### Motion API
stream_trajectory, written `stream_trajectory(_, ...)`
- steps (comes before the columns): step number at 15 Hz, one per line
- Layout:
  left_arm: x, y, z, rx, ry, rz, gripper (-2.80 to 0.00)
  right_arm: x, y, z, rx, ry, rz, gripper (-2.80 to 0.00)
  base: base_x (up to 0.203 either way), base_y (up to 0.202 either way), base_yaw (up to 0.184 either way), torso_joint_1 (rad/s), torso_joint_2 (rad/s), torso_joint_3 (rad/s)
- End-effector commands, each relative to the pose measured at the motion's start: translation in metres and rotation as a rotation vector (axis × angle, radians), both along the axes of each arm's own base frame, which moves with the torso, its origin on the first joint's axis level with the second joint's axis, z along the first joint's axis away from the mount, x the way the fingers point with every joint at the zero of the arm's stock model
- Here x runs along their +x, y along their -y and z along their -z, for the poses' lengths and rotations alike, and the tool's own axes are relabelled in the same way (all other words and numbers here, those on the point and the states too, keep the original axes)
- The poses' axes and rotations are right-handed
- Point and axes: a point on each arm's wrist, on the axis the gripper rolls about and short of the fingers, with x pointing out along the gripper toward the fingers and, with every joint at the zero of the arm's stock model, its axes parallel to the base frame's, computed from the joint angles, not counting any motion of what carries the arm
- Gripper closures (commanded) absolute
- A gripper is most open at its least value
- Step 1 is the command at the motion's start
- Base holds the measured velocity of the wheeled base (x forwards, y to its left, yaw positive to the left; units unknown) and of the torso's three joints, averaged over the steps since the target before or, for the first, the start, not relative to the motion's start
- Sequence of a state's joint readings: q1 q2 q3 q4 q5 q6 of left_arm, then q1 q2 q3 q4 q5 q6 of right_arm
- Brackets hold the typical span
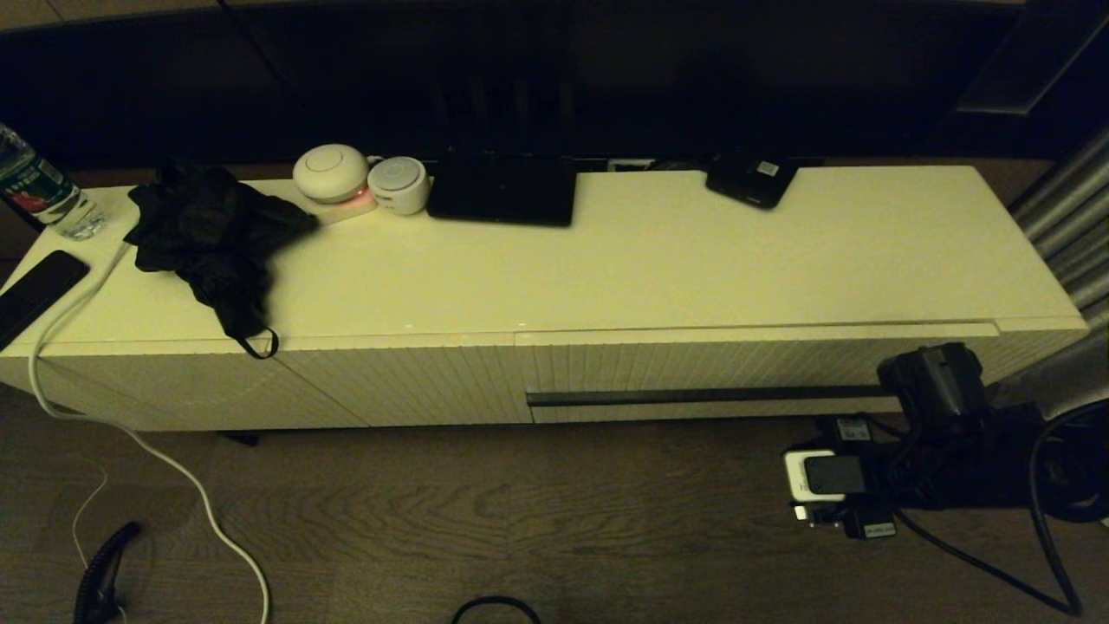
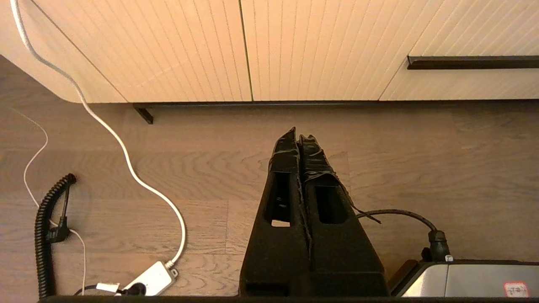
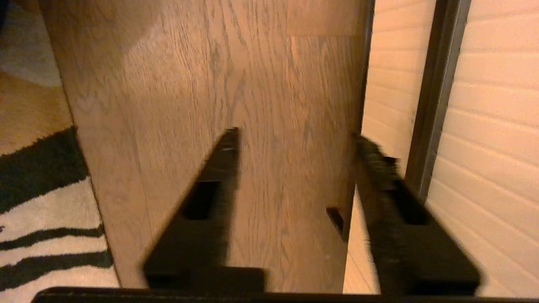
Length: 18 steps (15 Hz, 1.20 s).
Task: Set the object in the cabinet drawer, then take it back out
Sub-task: Open the drawer
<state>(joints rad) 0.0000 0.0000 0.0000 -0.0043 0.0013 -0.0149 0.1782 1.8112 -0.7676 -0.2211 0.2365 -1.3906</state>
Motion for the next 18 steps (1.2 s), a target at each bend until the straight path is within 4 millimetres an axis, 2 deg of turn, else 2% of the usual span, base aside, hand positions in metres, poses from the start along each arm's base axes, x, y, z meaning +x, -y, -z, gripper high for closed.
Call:
stream_trajectory(1,0.0,0.0,0.0,0.0,0.001,0.0,0.0,0.002,-0.001,0.003,-0.003,-0.006,-0.012,-2.8,0.0,0.0,0.0,0.0,0.0,0.0)
stream_trajectory(13,0.0,0.0,0.0,0.0,0.0,0.0,0.0,0.037,0.002,0.025,-0.017,-0.038,0.019,-2.8,0.0,0.0,0.0,0.0,0.0,0.0)
stream_trajectory(18,0.0,0.0,0.0,0.0,0.0,0.0,0.0,0.056,0.004,0.029,-0.011,0.009,0.035,-2.8,0.0,0.0,0.0,0.0,0.0,0.0)
